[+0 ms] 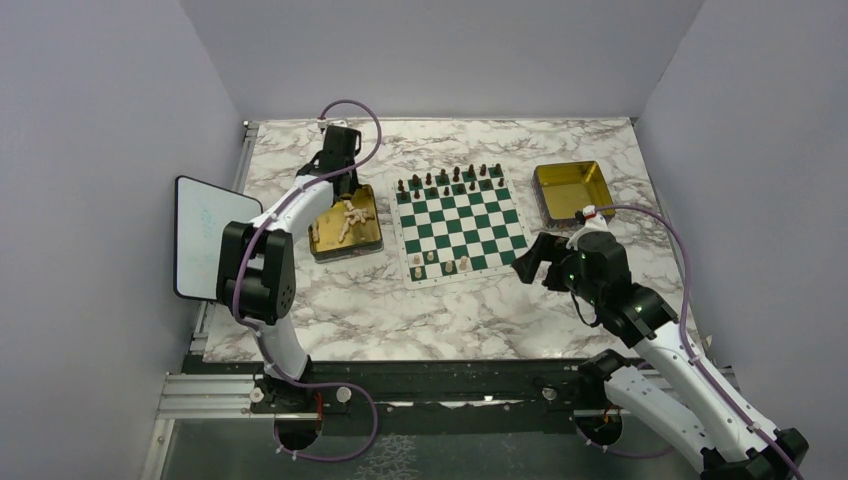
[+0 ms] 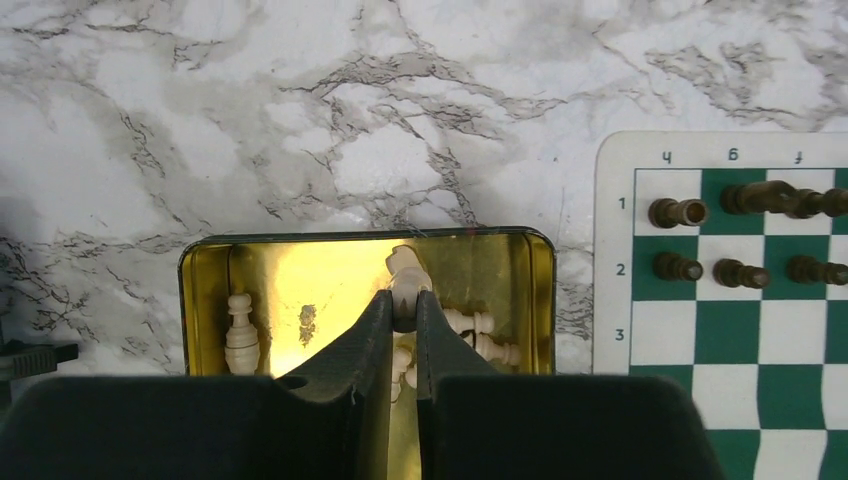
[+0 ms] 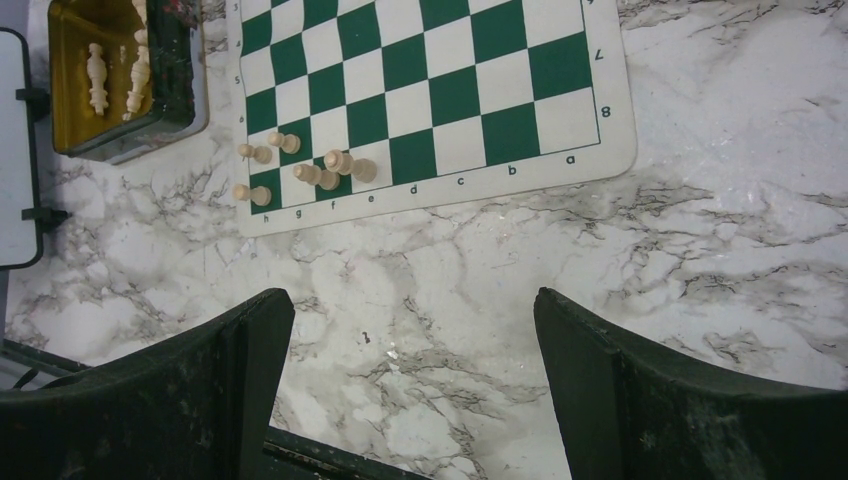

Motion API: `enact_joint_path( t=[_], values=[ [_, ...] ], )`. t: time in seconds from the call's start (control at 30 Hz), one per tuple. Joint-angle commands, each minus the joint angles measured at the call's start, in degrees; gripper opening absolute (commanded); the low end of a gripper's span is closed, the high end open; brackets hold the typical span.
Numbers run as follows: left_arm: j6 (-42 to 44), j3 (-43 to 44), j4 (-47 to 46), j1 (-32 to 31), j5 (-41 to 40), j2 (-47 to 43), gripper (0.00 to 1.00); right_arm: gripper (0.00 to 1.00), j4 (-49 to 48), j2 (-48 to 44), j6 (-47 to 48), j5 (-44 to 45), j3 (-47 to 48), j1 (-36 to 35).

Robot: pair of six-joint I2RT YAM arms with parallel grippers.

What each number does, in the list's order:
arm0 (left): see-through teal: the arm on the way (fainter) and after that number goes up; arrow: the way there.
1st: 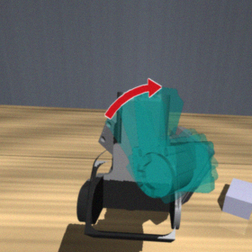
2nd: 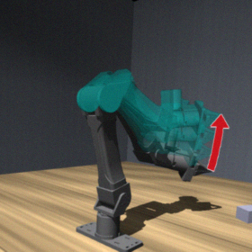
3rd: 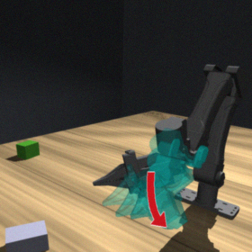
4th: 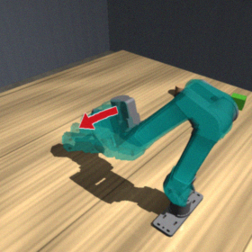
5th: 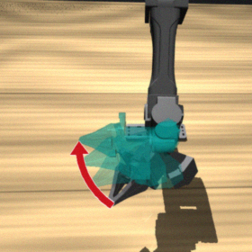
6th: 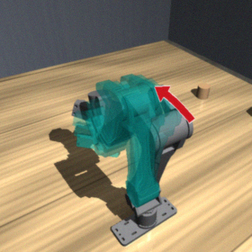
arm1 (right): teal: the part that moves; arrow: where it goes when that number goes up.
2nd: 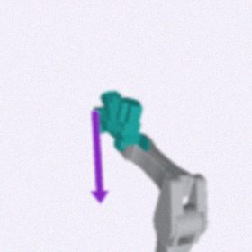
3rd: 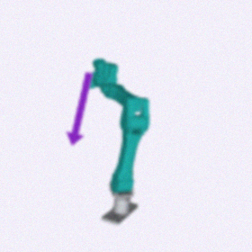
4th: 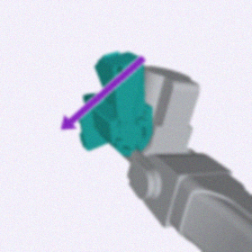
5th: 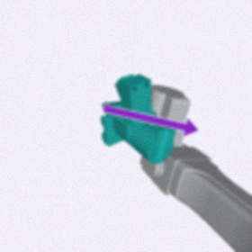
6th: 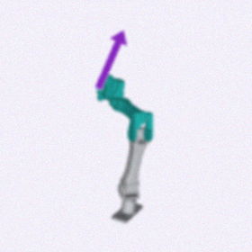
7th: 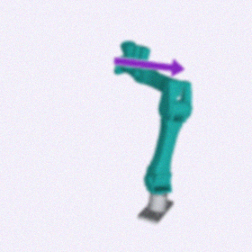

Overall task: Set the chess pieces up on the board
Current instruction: Pick up the chess piece from the storage box.

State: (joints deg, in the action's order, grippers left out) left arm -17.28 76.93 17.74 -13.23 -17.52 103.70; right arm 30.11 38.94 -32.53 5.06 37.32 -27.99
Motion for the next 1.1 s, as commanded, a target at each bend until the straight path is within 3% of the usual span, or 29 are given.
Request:
enact_joint_path(
  t=[0.0,0.33,0.57,0.97,1.0,1.07],
  values=[
    [0.66,1.6,2.28,0.31,3.94,-5.13,0.1,0.95,0.36,-0.57,0.34,0.17,0.73,0.43],
    [0.7,-0.4,5.76,-0.29,13.38,-12.97,0.1,0.95,0.79,-0.62,0.24,0.68,0.62,0.39],
    [1.04,-2.99,7.73,-4.96,15.68,-17.8,0.1,0.95,1.06,-0.16,0.53,1.03,1.09,0.39],
    [-0.25,-6.25,9.73,-22.43,10.61,-21.93,0.1,0.96,1.49,0.02,0.55,1.71,2.17,0.36],
    [1.77,-6.78,9.31,-27.14,9.95,-22.32,0.1,0.96,1.67,-0.27,0.62,2.01,2.03,0.38],
    [2.64,-6.79,9.02,-29.85,8.52,-21.84,0.11,0.96,1.55,-0.22,0.71,2.06,1.93,0.39]
  ],
)
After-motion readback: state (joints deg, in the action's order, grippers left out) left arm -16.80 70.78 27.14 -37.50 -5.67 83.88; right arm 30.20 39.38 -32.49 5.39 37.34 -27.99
